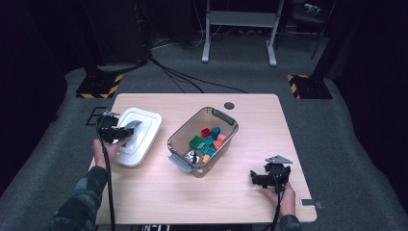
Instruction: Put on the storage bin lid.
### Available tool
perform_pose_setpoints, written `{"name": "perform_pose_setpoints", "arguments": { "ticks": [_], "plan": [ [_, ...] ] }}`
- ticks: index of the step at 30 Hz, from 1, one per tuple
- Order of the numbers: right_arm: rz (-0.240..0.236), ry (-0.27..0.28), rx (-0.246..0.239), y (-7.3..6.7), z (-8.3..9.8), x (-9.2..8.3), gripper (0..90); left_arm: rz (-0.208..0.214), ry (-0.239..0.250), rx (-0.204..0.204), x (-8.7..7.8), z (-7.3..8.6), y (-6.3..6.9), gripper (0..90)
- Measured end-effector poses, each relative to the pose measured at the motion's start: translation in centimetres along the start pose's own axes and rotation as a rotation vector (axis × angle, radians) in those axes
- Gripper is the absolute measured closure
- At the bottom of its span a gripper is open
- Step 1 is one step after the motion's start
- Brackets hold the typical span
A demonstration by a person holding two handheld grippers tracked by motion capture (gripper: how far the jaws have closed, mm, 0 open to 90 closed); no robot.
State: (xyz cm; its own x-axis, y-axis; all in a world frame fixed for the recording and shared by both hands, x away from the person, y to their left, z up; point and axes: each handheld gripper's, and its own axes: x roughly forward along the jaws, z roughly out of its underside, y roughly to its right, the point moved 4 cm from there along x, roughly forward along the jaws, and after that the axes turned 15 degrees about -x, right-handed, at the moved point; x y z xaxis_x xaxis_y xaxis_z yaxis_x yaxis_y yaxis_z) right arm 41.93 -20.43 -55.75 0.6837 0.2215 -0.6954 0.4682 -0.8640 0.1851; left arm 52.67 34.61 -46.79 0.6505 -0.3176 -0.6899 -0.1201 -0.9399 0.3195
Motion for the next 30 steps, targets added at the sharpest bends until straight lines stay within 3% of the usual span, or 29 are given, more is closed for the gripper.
{"name": "perform_pose_setpoints", "arguments": {
  "ticks": [13, 21, 30],
  "plan": [
    [-0.021, 0.004, -0.023, 0.1, 0.6, -0.5, 0.0, 0.052, 0.013, 0.054, -3.4, -3.2, 4.0, 66.8],
    [-0.021, 0.004, -0.023, 0.1, 0.6, -0.5, 0.0, 0.093, 0.018, 0.067, -4.0, -4.4, 7.1, 66.8],
    [-0.021, 0.004, -0.023, 0.1, 0.6, -0.5, 0.0, 0.153, 0.008, 0.087, -4.0, -5.1, 11.8, 66.8]
  ]
}}
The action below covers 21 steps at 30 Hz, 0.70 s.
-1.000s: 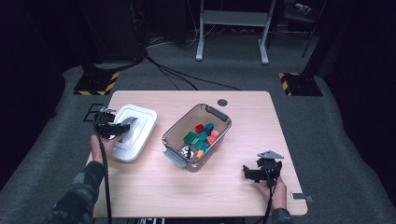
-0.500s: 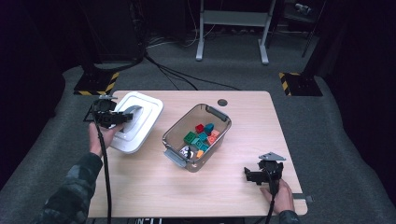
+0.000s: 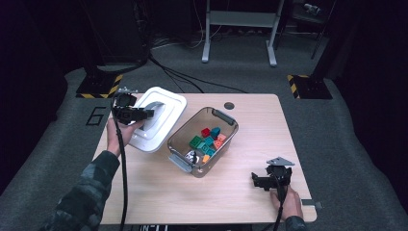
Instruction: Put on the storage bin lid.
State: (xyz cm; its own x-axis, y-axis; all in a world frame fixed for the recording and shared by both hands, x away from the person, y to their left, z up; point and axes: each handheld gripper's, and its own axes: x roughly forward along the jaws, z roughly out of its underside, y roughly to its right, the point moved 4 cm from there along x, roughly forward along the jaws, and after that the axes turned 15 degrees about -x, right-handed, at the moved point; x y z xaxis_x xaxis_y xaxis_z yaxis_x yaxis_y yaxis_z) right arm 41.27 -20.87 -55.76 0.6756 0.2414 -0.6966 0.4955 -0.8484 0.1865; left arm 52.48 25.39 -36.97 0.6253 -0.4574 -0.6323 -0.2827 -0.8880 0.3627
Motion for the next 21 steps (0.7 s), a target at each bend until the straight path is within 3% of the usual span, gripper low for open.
{"name": "perform_pose_setpoints", "arguments": {
  "ticks": [6, 7, 17, 21],
  "plan": [
    [0.0, 0.0, 0.0, 0.0, 0.0, 0.0, 0.0, 0.043, -0.024, 0.037, 1.3, 0.0, 3.2, 66.8],
    [0.0, 0.0, 0.0, 0.0, 0.0, 0.0, 0.0, 0.043, -0.024, 0.037, 1.3, 0.0, 3.2, 66.7],
    [0.001, 0.0, 0.001, 0.0, 0.0, 0.0, 0.0, 0.096, -0.115, 0.104, 4.7, 1.4, 9.1, 66.7],
    [0.001, 0.0, 0.001, 0.0, 0.0, 0.0, 0.0, 0.112, -0.134, 0.125, 5.5, 1.7, 10.6, 66.7]
  ]
}}
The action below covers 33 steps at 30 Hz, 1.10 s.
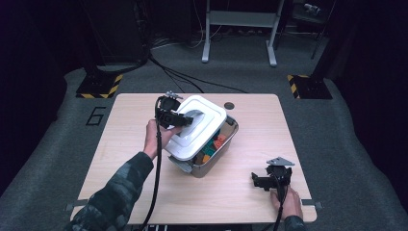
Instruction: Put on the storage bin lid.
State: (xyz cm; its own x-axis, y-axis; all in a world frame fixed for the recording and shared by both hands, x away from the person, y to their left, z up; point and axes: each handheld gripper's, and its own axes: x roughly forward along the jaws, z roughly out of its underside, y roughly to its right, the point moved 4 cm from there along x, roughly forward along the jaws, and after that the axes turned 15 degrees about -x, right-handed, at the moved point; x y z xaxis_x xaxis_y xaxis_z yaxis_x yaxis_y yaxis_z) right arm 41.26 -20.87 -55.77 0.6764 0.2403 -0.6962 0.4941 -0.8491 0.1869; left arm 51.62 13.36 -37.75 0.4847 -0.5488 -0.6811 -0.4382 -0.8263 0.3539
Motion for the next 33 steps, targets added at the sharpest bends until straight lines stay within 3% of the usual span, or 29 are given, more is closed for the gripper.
{"name": "perform_pose_setpoints", "arguments": {
  "ticks": [8, 16, 22, 33],
  "plan": [
    [0.0, 0.0, 0.0, 0.0, 0.0, 0.0, 0.0, 0.034, -0.038, 0.015, 1.7, 0.6, 1.8, 66.7],
    [0.0, 0.0, 0.0, 0.0, 0.0, 0.0, 0.0, 0.002, -0.065, 0.049, 3.1, 1.1, 3.1, 66.6],
    [0.0, 0.0, 0.0, 0.0, 0.0, 0.0, 0.0, -0.016, -0.058, 0.014, 3.6, 1.5, 3.0, 66.5],
    [0.0, 0.0, 0.0, 0.0, 0.0, 0.0, 0.0, -0.056, -0.079, 0.013, 4.0, 2.2, 3.2, 65.1]
  ]
}}
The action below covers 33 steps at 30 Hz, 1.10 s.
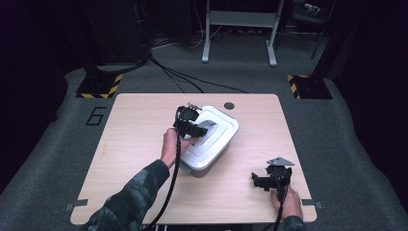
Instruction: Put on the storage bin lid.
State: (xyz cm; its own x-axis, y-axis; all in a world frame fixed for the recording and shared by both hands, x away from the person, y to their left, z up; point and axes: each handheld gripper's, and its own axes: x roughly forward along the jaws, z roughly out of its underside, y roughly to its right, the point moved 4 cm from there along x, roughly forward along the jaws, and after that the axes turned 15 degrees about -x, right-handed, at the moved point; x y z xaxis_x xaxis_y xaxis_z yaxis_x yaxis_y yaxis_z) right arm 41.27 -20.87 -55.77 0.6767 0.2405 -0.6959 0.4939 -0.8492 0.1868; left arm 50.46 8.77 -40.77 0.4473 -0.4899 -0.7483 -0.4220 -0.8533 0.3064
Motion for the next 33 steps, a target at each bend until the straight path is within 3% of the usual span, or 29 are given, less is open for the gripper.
{"name": "perform_pose_setpoints", "arguments": {
  "ticks": [1, 10, 17, 25, 33],
  "plan": [
    [0.0, 0.0, 0.0, 0.0, 0.0, 0.0, 0.0, 0.006, 0.009, -0.013, 0.1, 0.1, 0.0, 63.5],
    [0.0, 0.0, 0.0, 0.0, 0.0, 0.0, 0.0, -0.001, 0.027, 0.027, -1.3, -0.3, -0.2, 40.1],
    [0.0, 0.0, 0.0, 0.0, 0.0, 0.0, 0.0, 0.002, 0.056, 0.054, -4.4, -0.7, -1.3, 25.1],
    [-0.002, -0.001, -0.001, 0.0, 0.0, 0.0, 0.0, -0.019, 0.107, 0.044, -7.8, -0.2, -4.0, 16.8],
    [-0.002, -0.001, 0.0, 0.0, 0.0, 0.0, 0.0, -0.053, 0.157, 0.008, -10.8, 1.7, -8.3, 14.6]
  ]
}}
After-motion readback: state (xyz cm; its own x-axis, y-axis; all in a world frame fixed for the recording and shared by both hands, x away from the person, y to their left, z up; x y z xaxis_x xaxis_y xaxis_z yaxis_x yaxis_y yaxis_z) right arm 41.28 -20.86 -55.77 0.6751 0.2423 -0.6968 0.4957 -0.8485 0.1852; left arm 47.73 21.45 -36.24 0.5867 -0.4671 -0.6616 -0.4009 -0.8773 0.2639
